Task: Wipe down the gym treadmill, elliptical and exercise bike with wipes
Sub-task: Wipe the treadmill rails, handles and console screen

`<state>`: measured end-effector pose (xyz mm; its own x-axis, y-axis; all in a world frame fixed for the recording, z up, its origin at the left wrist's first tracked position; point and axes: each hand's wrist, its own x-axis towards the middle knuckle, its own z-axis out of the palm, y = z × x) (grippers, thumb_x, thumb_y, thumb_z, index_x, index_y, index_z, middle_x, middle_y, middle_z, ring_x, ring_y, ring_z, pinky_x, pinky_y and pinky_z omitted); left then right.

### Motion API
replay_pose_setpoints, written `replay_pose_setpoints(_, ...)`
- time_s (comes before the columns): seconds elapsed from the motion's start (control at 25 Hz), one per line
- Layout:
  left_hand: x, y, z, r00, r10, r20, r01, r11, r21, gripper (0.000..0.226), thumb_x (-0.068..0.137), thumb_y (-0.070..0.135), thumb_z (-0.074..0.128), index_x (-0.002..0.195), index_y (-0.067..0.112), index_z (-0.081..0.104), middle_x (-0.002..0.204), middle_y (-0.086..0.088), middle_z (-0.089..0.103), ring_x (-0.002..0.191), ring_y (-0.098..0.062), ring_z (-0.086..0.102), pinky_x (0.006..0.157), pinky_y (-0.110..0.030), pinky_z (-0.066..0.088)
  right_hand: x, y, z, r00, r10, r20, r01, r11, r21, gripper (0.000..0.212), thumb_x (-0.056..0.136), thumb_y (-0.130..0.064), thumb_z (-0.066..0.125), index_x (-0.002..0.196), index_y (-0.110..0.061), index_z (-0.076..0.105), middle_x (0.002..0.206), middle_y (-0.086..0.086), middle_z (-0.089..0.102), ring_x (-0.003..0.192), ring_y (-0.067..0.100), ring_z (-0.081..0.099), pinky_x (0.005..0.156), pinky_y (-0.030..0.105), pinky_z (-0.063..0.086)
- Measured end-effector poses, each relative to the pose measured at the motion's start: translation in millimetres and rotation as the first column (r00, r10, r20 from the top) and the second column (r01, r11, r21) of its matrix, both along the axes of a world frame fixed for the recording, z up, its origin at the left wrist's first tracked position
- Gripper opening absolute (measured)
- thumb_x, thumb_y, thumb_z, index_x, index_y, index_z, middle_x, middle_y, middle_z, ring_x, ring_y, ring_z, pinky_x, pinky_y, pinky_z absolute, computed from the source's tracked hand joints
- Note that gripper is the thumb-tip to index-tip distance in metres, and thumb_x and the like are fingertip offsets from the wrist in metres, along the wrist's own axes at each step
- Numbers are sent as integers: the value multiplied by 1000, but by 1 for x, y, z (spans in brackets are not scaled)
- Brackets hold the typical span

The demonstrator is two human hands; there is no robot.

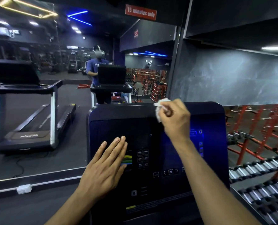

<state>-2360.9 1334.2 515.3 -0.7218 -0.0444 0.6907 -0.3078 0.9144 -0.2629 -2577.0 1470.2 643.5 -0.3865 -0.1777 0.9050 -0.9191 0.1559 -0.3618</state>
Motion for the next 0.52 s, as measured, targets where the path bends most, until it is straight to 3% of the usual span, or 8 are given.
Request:
replay_pose_setpoints(0.04, 5, -3, -4, 1000, 17, -12, -17, 1000, -5, 61, 104, 38, 39, 157, 9, 32, 168, -6, 21, 155, -20, 22, 123, -47, 23, -11, 10, 1, 998, -52, 44, 53, 998, -29, 12, 82, -5, 75, 94, -7, 75, 89, -2, 58, 69, 6, 53, 65, 5, 45)
replay_pose_setpoints(0.12, 12, -5, -13, 999, 48, -24, -48, 999, -16, 61, 104, 37, 40, 157, 9, 33, 168, -6, 21, 155, -21, 23, 123, -47, 23, -23, 15, 0, 986, -127, 111, 127, 992, 9, 9, 86, -9, 71, 94, -9, 73, 92, -2, 59, 71, 12, 57, 67, 25, 55)
replay_pose_setpoints(0.16, 13, -5, -16, 998, 55, -25, -56, 998, -16, 61, 104, 37, 41, 157, 9, 32, 168, -6, 21, 155, -21, 22, 123, -47, 23, -22, 10, -1, 984, -141, 108, 137, 990, 41, 8, 86, -10, 70, 94, -11, 72, 92, -3, 58, 72, 12, 56, 66, 26, 54)
replay_pose_setpoints(0.28, 13, -4, -19, 997, 68, -32, -69, 998, -12, 61, 105, 37, 41, 158, 9, 31, 169, -6, 21, 155, -21, 21, 124, -46, 21, 3, -24, -5, 993, -114, -26, 116, 989, 88, 6, 85, -8, 70, 90, -10, 69, 92, -2, 57, 72, 6, 50, 63, 8, 37)
replay_pose_setpoints(0.52, 18, -1, -26, 997, 66, -35, -66, 998, 15, 58, 106, 36, 38, 157, 10, 34, 168, -6, 23, 155, -20, 21, 124, -45, 21, 65, -93, -13, 937, 101, -334, -71, 992, 100, 13, 87, 0, 59, 94, -6, 69, 90, 7, 60, 76, 20, 59, 72, 32, 53)
